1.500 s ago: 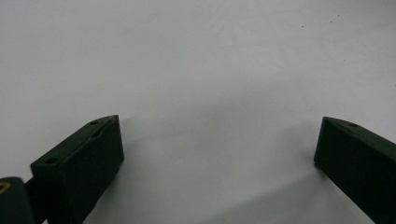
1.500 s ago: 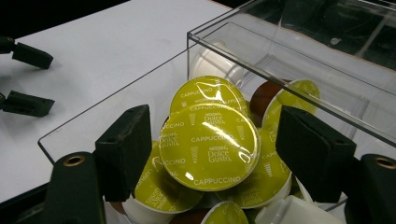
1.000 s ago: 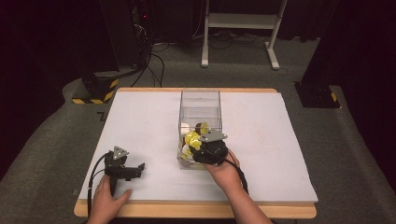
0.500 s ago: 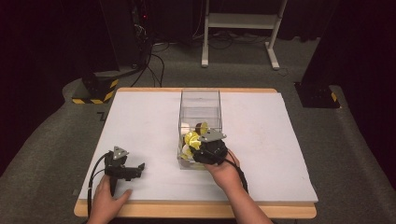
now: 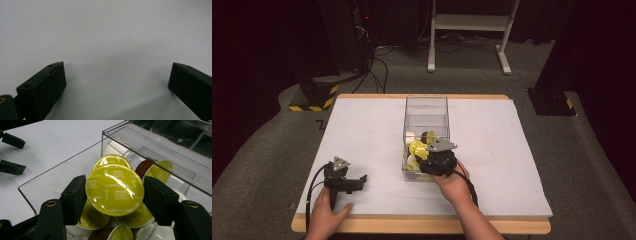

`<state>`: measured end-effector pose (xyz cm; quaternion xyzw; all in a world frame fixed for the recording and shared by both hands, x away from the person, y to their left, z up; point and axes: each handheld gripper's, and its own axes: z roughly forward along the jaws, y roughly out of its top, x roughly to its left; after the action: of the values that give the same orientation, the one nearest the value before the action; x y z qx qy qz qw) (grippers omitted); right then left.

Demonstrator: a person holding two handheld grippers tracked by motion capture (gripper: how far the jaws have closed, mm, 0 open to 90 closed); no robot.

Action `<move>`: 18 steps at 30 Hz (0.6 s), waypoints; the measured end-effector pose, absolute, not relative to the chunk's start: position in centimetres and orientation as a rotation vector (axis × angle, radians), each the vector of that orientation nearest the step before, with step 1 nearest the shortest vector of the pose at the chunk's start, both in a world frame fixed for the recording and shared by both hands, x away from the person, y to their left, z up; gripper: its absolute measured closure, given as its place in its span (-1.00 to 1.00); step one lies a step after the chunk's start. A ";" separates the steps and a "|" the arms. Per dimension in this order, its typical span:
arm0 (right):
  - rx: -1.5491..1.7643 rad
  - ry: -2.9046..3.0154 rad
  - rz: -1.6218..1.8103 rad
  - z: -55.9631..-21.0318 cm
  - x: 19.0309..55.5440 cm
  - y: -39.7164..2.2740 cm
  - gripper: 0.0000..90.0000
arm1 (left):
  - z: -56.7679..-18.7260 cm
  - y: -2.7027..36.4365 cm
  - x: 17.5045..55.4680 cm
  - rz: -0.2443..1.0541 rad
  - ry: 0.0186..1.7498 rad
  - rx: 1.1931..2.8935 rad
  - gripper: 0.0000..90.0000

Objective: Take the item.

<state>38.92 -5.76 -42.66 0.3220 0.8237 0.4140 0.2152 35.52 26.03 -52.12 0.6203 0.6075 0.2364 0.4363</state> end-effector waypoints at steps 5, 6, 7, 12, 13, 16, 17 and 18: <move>0.890 2.272 1.160 -42.4 38.7 -5.9 -0.17 | -52.1 26.0 35.5 0.587 1.512 1.542 -0.97; 0.890 2.268 1.164 -42.3 38.6 -5.9 -0.17 | -52.1 26.0 35.5 0.587 1.512 1.542 -0.97; 0.890 2.268 1.164 -42.3 38.6 -5.9 -0.17 | -52.1 26.0 35.5 0.587 1.512 1.543 -0.97; 0.885 2.254 1.176 -41.9 38.4 -6.2 -0.17 | -52.1 26.1 35.5 0.588 1.510 1.549 -0.97; 0.885 2.252 1.178 -41.9 38.4 -6.2 -0.17 | -52.1 26.1 35.5 0.588 1.510 1.550 -0.97; 0.884 2.247 1.184 -41.7 38.3 -6.3 -0.17 | -52.1 26.1 35.5 0.590 1.509 1.554 -0.97; 0.883 2.244 1.187 -41.7 38.3 -6.3 -0.17 | -52.1 26.1 35.5 0.590 1.508 1.554 -0.97; 0.886 2.240 1.190 -41.5 38.2 -6.4 -0.18 | -52.1 26.1 35.5 0.589 1.509 1.555 -0.97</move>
<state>38.18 -6.41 -41.54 0.3212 0.8123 0.4315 0.2257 35.53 26.12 -52.10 0.6241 0.6056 0.2366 0.4333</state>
